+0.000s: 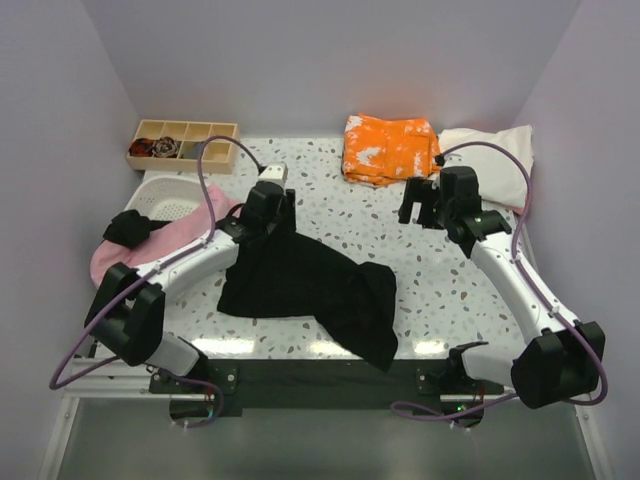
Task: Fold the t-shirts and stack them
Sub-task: Move the tshirt to the center of the board, then flatten out the tshirt
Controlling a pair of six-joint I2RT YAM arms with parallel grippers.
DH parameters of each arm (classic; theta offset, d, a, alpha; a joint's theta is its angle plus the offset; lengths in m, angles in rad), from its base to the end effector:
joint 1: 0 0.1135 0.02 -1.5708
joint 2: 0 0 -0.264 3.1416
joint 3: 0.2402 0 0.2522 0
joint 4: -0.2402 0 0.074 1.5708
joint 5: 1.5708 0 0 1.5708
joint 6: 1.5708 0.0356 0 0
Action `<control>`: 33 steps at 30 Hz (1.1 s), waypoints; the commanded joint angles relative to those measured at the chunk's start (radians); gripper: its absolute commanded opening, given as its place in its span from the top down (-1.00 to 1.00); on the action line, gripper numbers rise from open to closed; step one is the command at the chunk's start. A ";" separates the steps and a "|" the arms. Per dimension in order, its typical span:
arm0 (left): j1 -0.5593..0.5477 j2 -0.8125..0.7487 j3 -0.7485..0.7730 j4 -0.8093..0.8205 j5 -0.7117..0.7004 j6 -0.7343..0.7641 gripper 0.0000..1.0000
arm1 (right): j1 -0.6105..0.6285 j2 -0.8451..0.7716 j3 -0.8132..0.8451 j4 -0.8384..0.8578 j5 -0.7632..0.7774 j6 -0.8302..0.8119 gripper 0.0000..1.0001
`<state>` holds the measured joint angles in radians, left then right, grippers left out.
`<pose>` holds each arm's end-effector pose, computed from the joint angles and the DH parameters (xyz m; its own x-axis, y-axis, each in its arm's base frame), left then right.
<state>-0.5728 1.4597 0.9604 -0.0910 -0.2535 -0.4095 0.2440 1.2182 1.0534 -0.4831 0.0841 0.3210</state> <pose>0.2776 -0.1684 0.2509 -0.5683 -0.0921 -0.8177 0.1344 0.9700 -0.2027 0.2604 0.0617 0.3142 -0.6112 0.1719 -0.7726 0.0180 0.9789 0.2035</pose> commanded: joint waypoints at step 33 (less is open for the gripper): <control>0.510 0.085 -0.198 0.148 -0.046 -0.138 -0.08 | 0.172 0.165 -0.087 0.034 -0.460 -0.109 -0.97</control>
<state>-0.0711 1.5681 0.7704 -0.0452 -0.4316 -0.5243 0.3218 1.4010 0.9730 -0.4507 -0.2653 0.2676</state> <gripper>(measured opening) 0.561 0.986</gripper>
